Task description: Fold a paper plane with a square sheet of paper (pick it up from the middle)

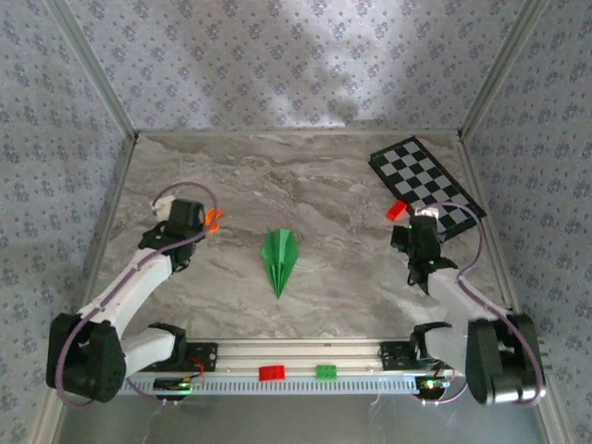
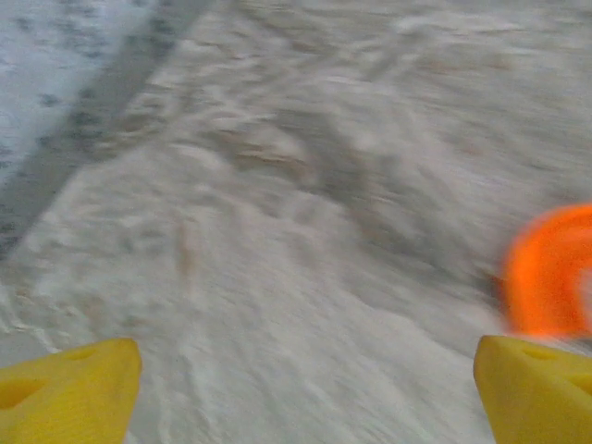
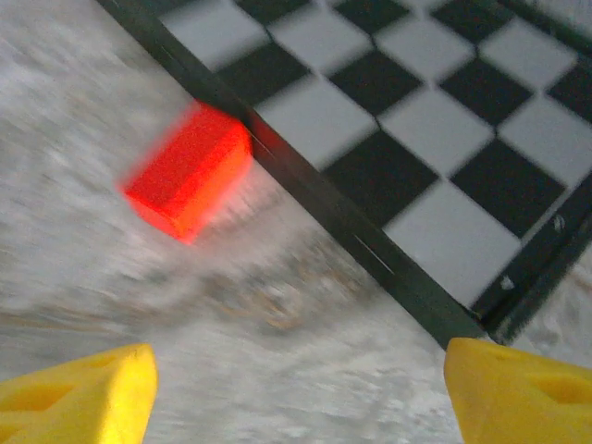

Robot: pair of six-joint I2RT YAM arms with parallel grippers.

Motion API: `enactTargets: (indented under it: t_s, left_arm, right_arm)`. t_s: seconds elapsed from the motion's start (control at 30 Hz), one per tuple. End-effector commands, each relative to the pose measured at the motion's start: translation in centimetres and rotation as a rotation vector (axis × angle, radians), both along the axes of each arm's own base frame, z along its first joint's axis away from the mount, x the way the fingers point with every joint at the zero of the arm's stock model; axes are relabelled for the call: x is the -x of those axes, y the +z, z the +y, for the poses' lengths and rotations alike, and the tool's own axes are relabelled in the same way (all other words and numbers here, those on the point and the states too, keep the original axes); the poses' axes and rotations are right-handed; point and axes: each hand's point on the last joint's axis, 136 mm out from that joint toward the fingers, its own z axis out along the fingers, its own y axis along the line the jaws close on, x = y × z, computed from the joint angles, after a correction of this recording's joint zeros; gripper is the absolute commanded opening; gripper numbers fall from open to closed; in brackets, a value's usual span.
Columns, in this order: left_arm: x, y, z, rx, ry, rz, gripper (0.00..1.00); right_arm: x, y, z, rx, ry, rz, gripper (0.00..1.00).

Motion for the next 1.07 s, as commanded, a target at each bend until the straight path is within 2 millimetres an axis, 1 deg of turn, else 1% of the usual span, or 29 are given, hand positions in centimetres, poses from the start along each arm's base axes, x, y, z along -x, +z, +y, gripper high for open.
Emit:
enactTargets:
  t_s: [0.0,0.07,0.17,0.23,0.27,0.3,0.33,0.37,0.4,0.43,0.47,0.5,0.53,0.57,0.63,0.67,0.83,0.9,0.93,0.97,1.0,1.03]
  left_arm:
    - [-3.5,1.5,1.6,-0.114,-0.082,-0.114,0.93]
    - [-5.1,0.3,1.4,-0.139,-0.139,-0.118,0.95]
    - [-7.2,-1.2,0.8,-0.157,-0.194,-0.122,0.96]
    - [-8.4,-1.5,0.4,-0.143,-0.219,-0.201,0.96]
    - [-8.9,-1.6,0.1,-0.126,-0.240,-0.250,0.96]
    - [-9.2,-1.6,-0.2,-0.126,-0.270,-0.257,0.96]
    - [-9.5,-1.2,-0.4,-0.124,-0.287,-0.276,0.96]
    - [-9.4,-1.4,-0.3,-0.102,-0.300,-0.280,0.96]
    - [-9.3,-1.9,-0.4,-0.065,-0.323,-0.301,0.96]
    - [-9.0,-2.4,-0.4,-0.043,-0.339,-0.337,0.96]
    - [-8.7,-2.9,-0.4,-0.035,-0.347,-0.366,0.96]
    - [-8.4,-3.0,-0.5,-0.049,-0.356,-0.423,0.96]
    - [-8.1,-3.0,-0.6,-0.053,-0.360,-0.442,0.96]
    - [-7.9,-3.4,-0.3,-0.041,-0.344,-0.402,0.96]
    - [-8.9,-3.5,1.0,-0.045,-0.270,-0.368,0.97]
    - [-8.8,-3.5,0.7,-0.051,-0.277,-0.360,1.00]
    - [-8.8,-3.6,0.7,-0.050,-0.281,-0.351,1.00]
    - [-8.8,-3.6,0.5,-0.049,-0.287,-0.346,1.00]
    - [-8.8,-3.5,0.5,-0.050,-0.289,-0.350,1.00]
    - [-8.8,-3.6,0.5,-0.049,-0.290,-0.347,1.00]
    - [-9.0,-3.6,0.0,-0.047,-0.317,-0.343,1.00]
    - [-9.2,-3.7,-1.2,-0.032,-0.389,-0.336,1.00]
  right_arm:
    - [-4.1,3.4,-0.2,0.022,0.078,-0.192,0.84]
    - [-5.2,3.3,0.2,0.023,0.136,-0.240,0.84]
    - [-6.6,4.0,1.1,-0.004,0.214,-0.330,0.84]
    - [-7.1,2.4,1.5,-0.013,0.252,-0.296,0.84]
    - [-7.2,2.0,1.9,-0.009,0.274,-0.306,0.84]
    - [-7.2,1.5,2.5,-0.012,0.308,-0.328,0.85]
    - [-7.1,1.6,2.8,-0.009,0.306,-0.343,0.90]
    - [-6.9,1.4,2.7,0.013,0.313,-0.308,0.93]
    - [-7.1,1.3,2.7,0.004,0.313,-0.290,1.00]
    - [-7.4,1.1,2.5,-0.012,0.298,-0.287,1.00]
    - [-7.6,1.1,1.5,-0.003,0.242,-0.288,1.00]
    - [-7.6,1.0,0.6,0.003,0.183,-0.267,1.00]
    - [-7.7,1.3,0.4,0.010,0.177,-0.280,1.00]
    - [-7.7,1.3,0.4,0.011,0.178,-0.287,1.00]
    - [-7.7,1.4,0.4,0.013,0.176,-0.282,1.00]
    - [-7.7,1.3,0.4,0.010,0.179,-0.278,1.00]
    - [-7.6,1.5,0.8,0.041,0.185,-0.294,1.00]
    - [-7.6,1.3,0.9,0.037,0.187,-0.284,1.00]
    - [-7.6,0.9,1.0,0.018,0.193,-0.267,1.00]
    - [-7.7,1.1,0.8,0.011,0.193,-0.271,1.00]
    - [-7.7,1.1,0.8,0.009,0.194,-0.271,1.00]
    - [-7.7,1.2,0.8,0.009,0.194,-0.276,1.00]
